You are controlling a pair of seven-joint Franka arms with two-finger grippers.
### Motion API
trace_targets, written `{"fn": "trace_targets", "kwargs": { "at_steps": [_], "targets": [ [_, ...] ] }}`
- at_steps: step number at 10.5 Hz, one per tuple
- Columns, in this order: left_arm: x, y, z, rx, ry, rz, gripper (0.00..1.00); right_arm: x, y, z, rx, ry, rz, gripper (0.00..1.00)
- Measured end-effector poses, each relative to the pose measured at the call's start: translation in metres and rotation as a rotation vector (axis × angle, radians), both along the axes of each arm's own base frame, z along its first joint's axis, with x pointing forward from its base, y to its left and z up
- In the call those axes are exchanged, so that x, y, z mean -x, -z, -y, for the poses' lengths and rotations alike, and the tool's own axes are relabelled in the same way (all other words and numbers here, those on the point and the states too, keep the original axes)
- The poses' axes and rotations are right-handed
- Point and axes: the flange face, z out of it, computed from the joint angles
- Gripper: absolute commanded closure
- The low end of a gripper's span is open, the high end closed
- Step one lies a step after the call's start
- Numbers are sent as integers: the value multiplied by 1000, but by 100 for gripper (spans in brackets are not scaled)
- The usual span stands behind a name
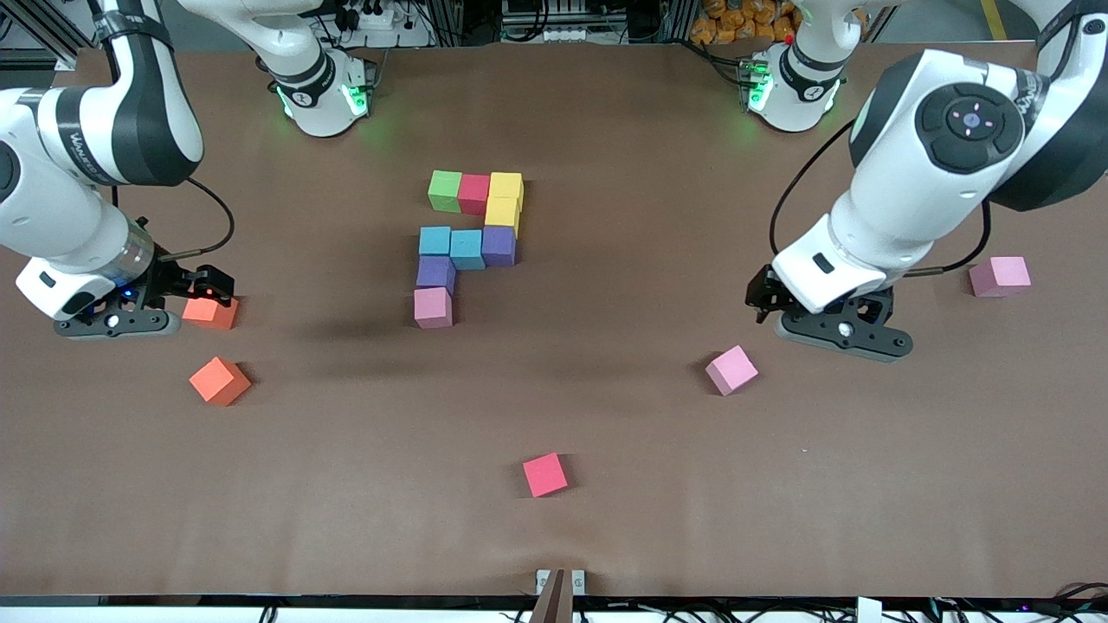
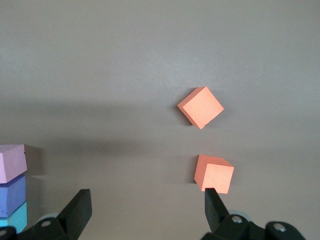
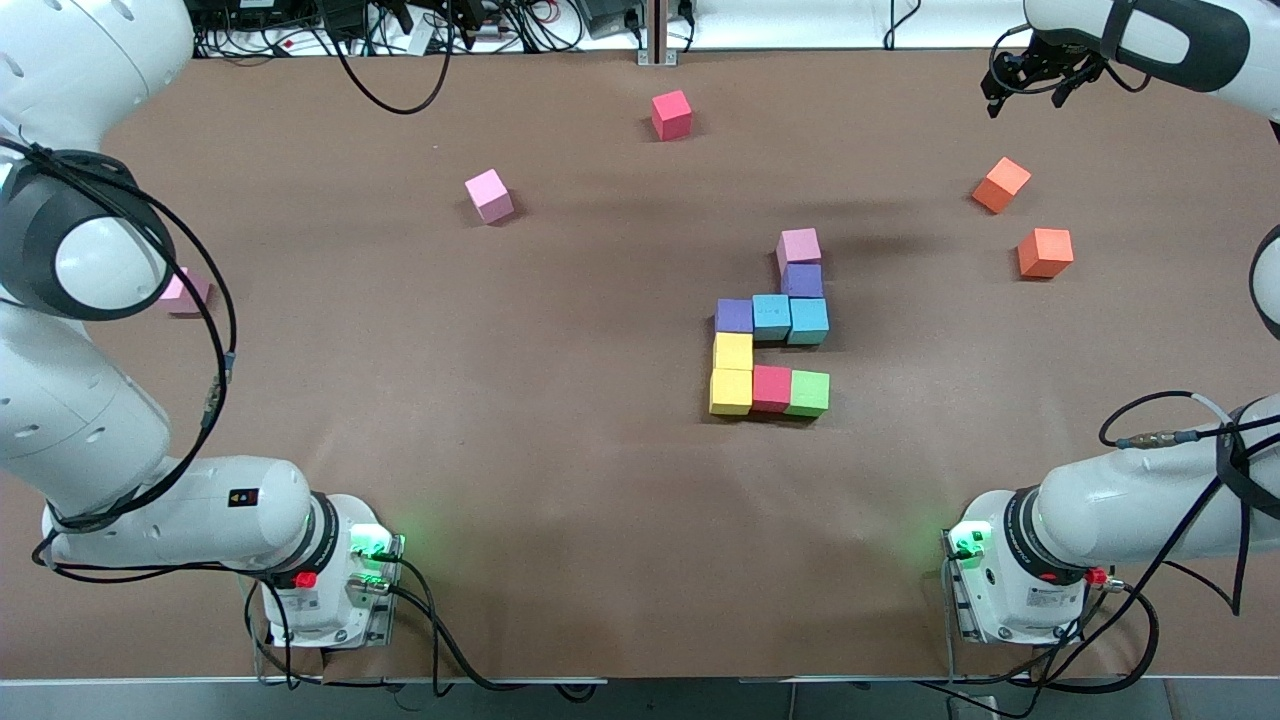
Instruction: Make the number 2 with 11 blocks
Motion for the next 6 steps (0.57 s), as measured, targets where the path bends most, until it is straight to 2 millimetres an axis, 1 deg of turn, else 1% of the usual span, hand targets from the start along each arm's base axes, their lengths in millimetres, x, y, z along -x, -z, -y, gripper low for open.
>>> {"fn": "trace_targets", "kwargs": {
  "at_steps": [2,4,6],
  "targets": [
    [-7,21,-3,-48,12,-10,0,0,0,0,0,-1,2,0],
    [-20,43,-10,-31,-6,-7,0,0,0,2,0,2,1,0],
    [-38,72,-32,-4,-106,-13,0,-1,1,10,1,14,-1,0]
  ]
}}
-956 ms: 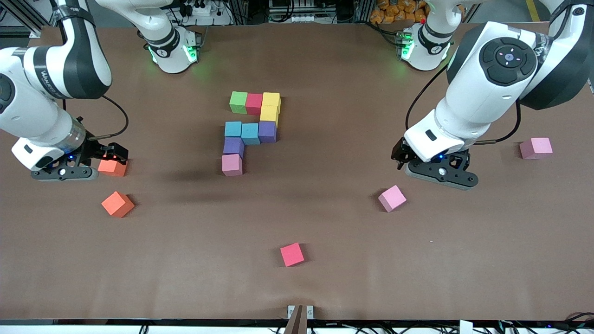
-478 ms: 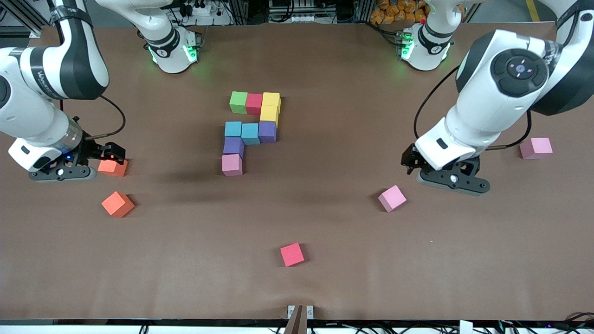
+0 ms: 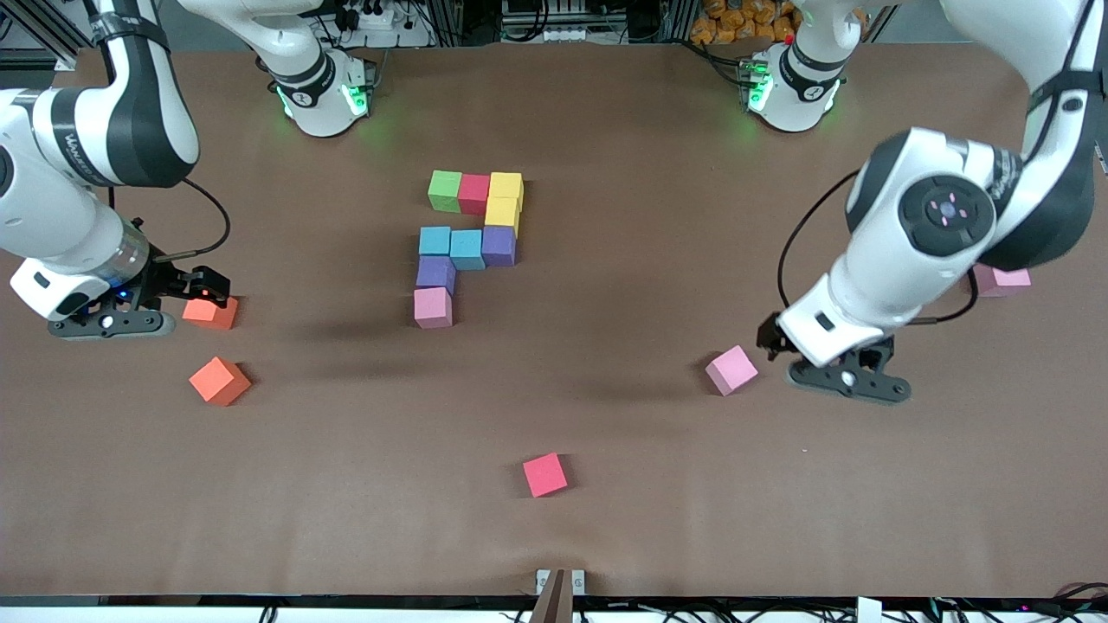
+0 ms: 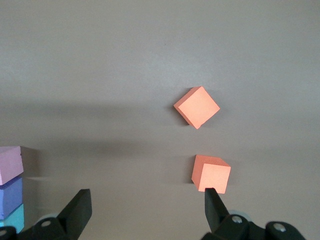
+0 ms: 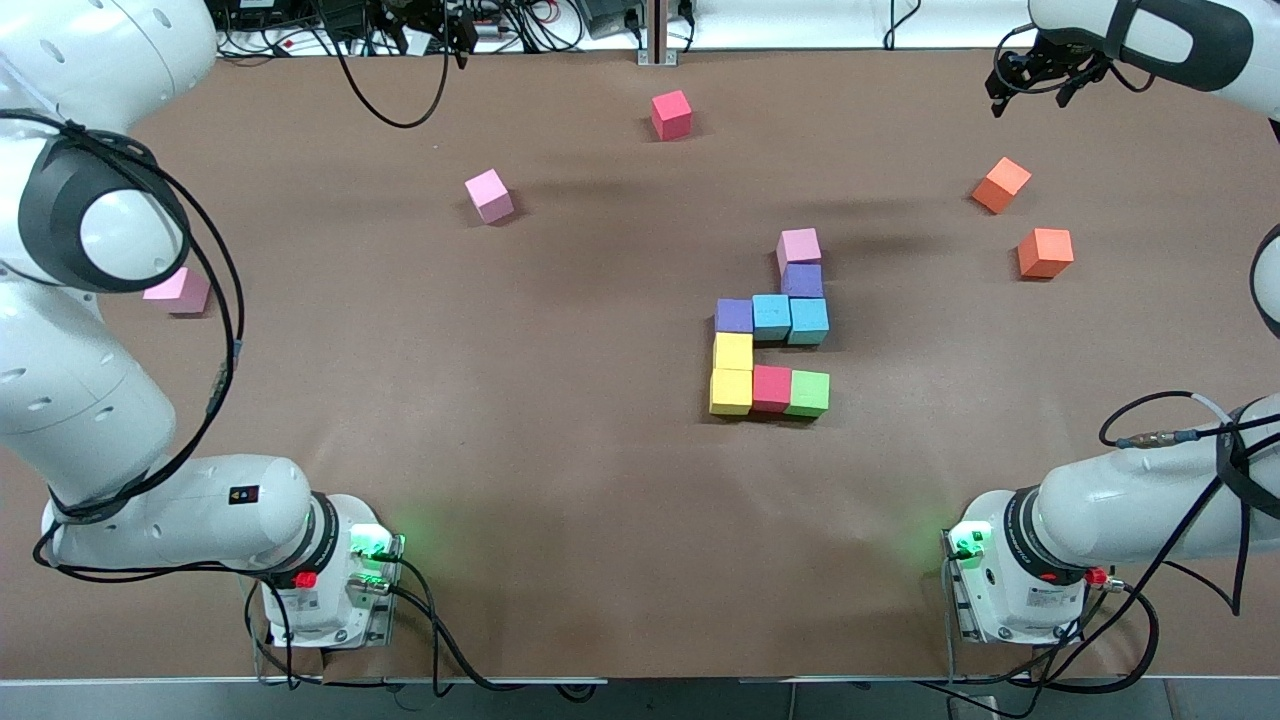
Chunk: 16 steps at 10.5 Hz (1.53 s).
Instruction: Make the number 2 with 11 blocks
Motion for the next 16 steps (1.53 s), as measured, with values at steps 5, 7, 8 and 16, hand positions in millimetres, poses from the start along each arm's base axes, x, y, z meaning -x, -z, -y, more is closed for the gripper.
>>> {"fn": "trace_targets", "kwargs": {
  "at_steps": [5,7,8,16],
  "targets": [
    [-18,74,-26,59,-261,-27,0,-1,-1,29,3,-19,9,0],
    [-9,101,-10,84,-312,-23,0,-2,0,49,4,-27,13,0],
    [-5,113,-2,94,-301,-16,0,-1,4,59,4,-47,7,0],
    [14,193,18,83,-290,-43,0,5,19,97,-10,-95,-22,0]
  ]
}}
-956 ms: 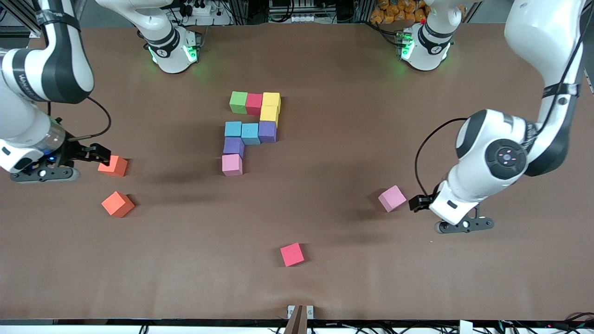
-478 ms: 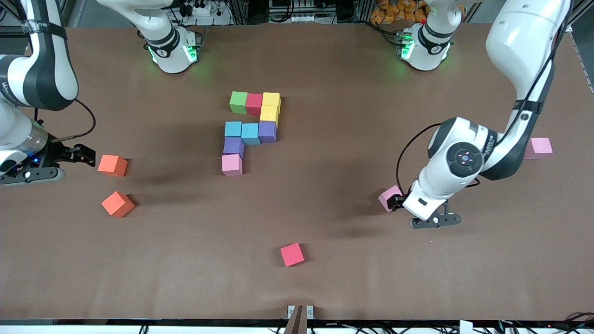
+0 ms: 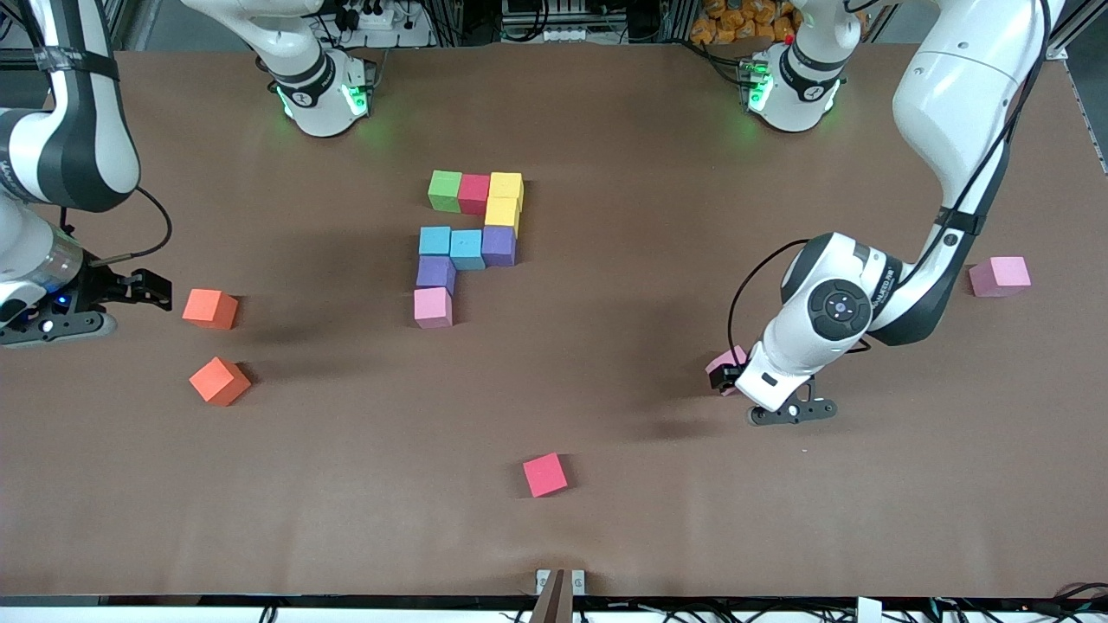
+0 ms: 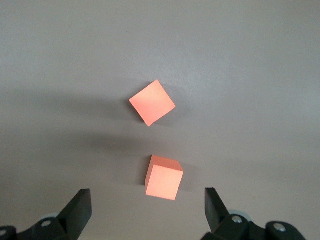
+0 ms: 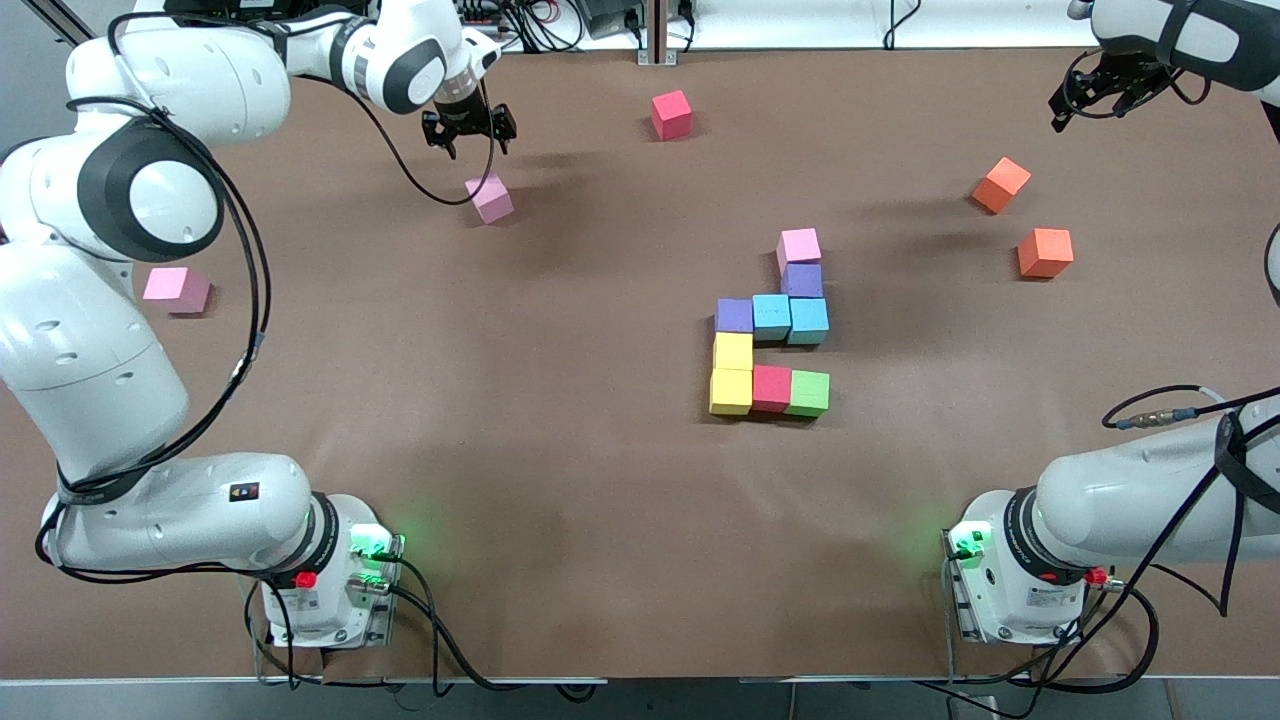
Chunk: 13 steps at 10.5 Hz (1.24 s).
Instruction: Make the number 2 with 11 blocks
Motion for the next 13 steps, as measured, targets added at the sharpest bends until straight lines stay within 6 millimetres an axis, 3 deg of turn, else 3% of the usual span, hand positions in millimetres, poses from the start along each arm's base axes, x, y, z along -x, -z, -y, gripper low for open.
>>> {"fn": "trace_targets", "kwargs": {
  "at_steps": [3,9,13],
  "targets": [
    [15,30,2,11,-45,-22,0,2,-48,-2,-101,58,-59,0],
    [21,41,-7,6,-106,-45,0,-4,-103,11,-115,84,22,0],
    [29,50,-3,15,-139,-48,0,-5,-96,25,-117,109,10,0]
  ]
}}
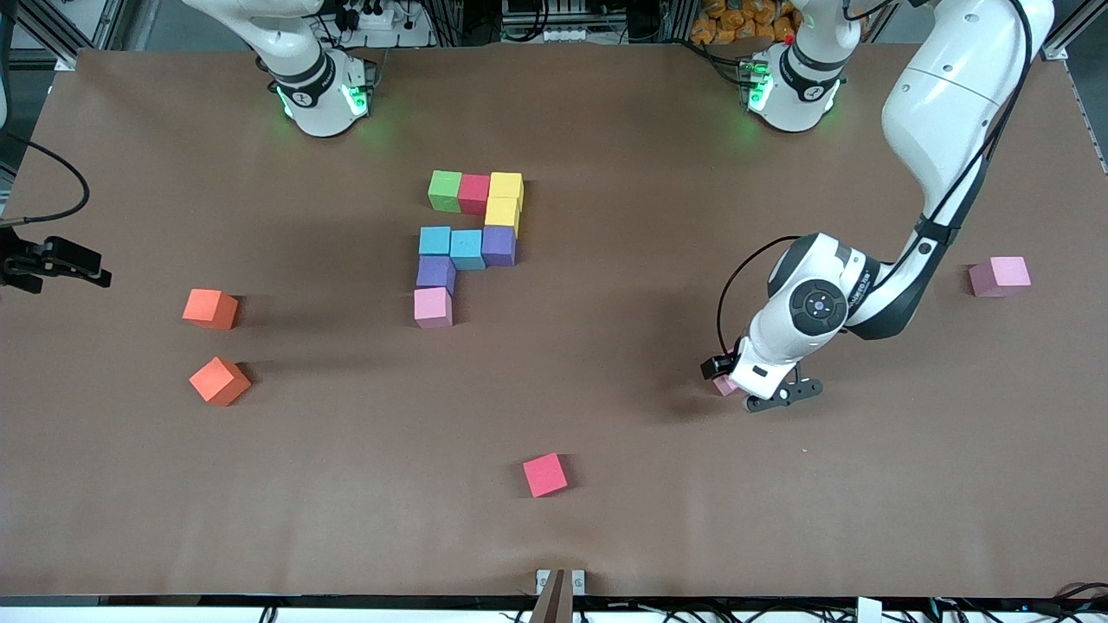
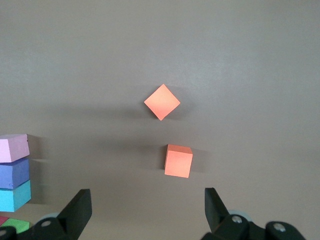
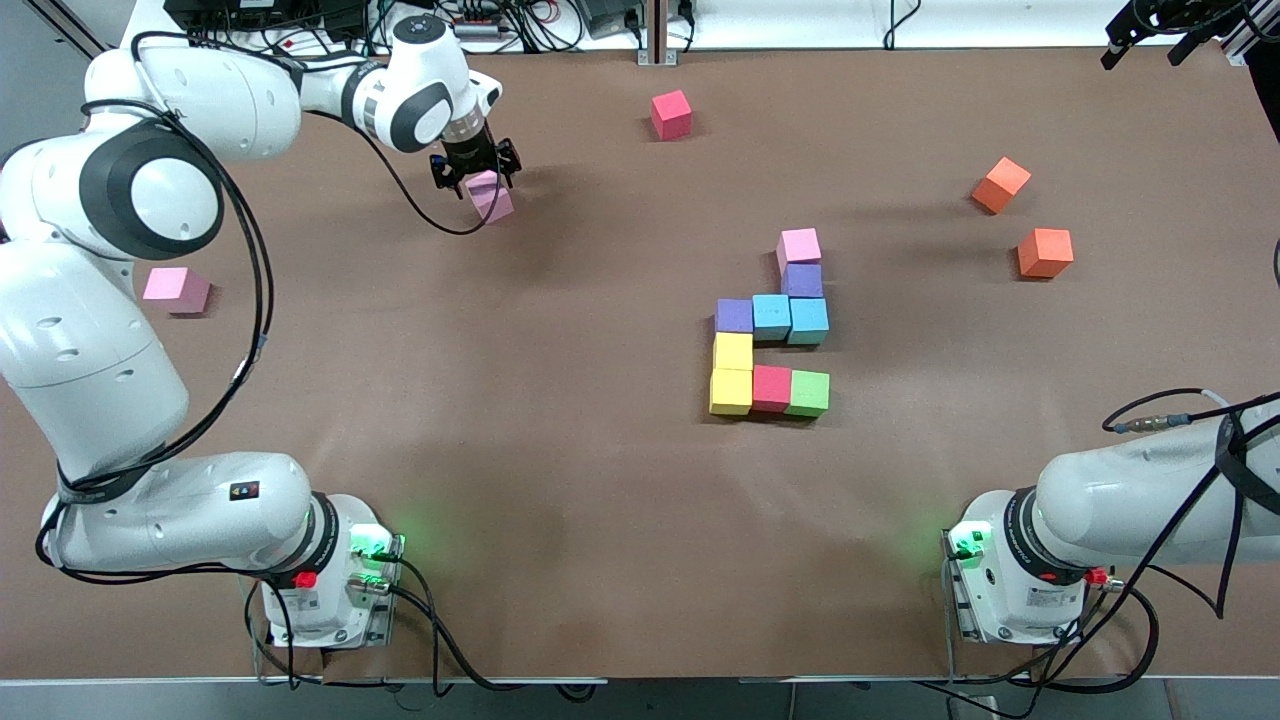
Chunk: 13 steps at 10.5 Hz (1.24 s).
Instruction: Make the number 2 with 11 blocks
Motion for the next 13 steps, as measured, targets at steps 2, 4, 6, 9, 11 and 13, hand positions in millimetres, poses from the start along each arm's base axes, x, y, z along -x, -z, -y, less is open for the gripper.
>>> {"fn": "trace_targets", "kwargs": {
  "at_steps": [2,4,6,9,11,13],
  "targets": [
    [3,9,-1,11,-2,1,0,-1,4,-5,-6,-7,-15,0],
    [3,12,0,15,-4,-2,0,-2,9,-6,-11,-10,-32,0],
    [3,13,0,16,-22,-3,0,-5,15,-15,-15,-26,-42,0],
    [3,14,-1,16,-70,-5,0,-8,17,-29,-15,-49,-42,0],
    [3,14,-1,16,-78,-5,0,-9,16,-29,-14,-49,-38,0],
    [3,14,-2,16,-86,-5,0,-9,16,-29,-14,-49,-37,0]
  ]
}}
